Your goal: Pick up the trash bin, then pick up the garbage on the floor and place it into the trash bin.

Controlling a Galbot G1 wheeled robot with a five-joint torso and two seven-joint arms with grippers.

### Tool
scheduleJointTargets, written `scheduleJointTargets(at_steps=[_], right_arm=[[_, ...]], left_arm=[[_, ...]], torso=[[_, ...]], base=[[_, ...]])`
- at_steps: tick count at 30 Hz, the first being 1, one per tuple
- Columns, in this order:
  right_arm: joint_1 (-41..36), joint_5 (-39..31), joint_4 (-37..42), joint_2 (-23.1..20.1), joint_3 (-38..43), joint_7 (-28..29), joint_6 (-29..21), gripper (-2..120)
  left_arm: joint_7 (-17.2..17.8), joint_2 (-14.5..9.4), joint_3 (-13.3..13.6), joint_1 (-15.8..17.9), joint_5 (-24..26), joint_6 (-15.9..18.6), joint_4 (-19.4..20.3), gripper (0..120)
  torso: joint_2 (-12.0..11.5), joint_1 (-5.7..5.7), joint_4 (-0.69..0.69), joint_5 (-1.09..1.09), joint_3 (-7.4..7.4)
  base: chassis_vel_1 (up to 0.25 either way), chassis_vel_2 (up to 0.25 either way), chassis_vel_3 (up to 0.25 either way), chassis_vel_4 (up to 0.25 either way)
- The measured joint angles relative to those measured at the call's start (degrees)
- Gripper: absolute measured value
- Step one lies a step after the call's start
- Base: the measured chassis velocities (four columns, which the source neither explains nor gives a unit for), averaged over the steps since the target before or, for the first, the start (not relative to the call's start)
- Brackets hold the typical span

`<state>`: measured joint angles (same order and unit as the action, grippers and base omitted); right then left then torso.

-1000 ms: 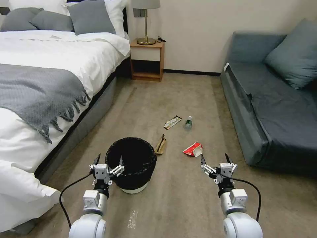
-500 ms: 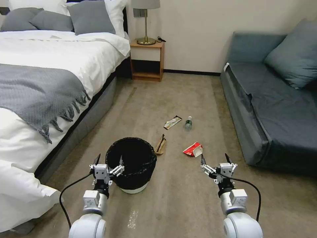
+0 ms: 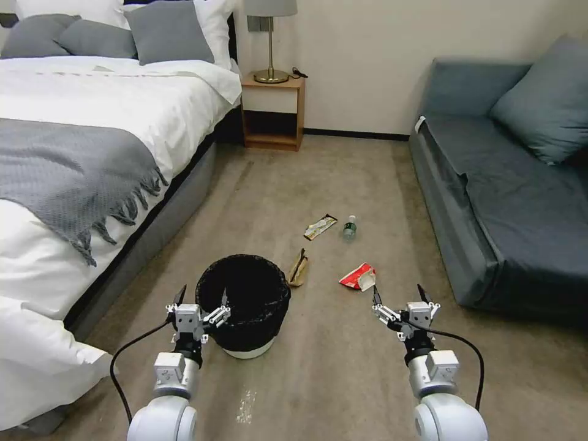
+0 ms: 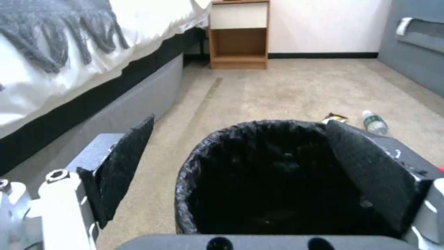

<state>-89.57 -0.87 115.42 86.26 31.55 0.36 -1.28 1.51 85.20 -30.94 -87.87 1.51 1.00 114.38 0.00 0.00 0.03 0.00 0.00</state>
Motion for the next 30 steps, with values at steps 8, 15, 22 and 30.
scheduleJointTargets(at_steps=[8,15,22,30], right_arm=[[-4.5,-4.37,5.17,1.69,0.38,1.27,-7.01,100],[-10.11,-10.52,12.34,4.11,1.13,2.78,-17.38,100],[-14.31,-15.2,17.72,5.86,1.67,3.88,-25.21,100],[-12.88,-17.77,18.35,-1.74,7.9,0.38,-25.13,100]], left_arm=[[6.72,-4.46,2.66,5.31,7.18,5.36,-0.85,100],[16.61,-10.98,6.62,12.55,17.96,13.69,-1.94,100],[18.43,-15.03,4.59,13.14,19.62,19.99,-0.8,99],[18.61,-16.59,2.84,11.52,20.82,21.05,0.34,98]], torso=[[0.0,0.0,-0.03,-0.01,0.0],[0.0,0.0,-0.04,-0.01,0.0],[0.0,0.0,-0.03,0.06,-0.01],[0.0,0.0,0.0,-0.03,0.0]], base=[[0.0,0.0,0.0,0.0],[0.0,0.0,0.0,0.0],[0.0,0.0,0.0,0.0],[0.0,0.0,0.0,0.0]])
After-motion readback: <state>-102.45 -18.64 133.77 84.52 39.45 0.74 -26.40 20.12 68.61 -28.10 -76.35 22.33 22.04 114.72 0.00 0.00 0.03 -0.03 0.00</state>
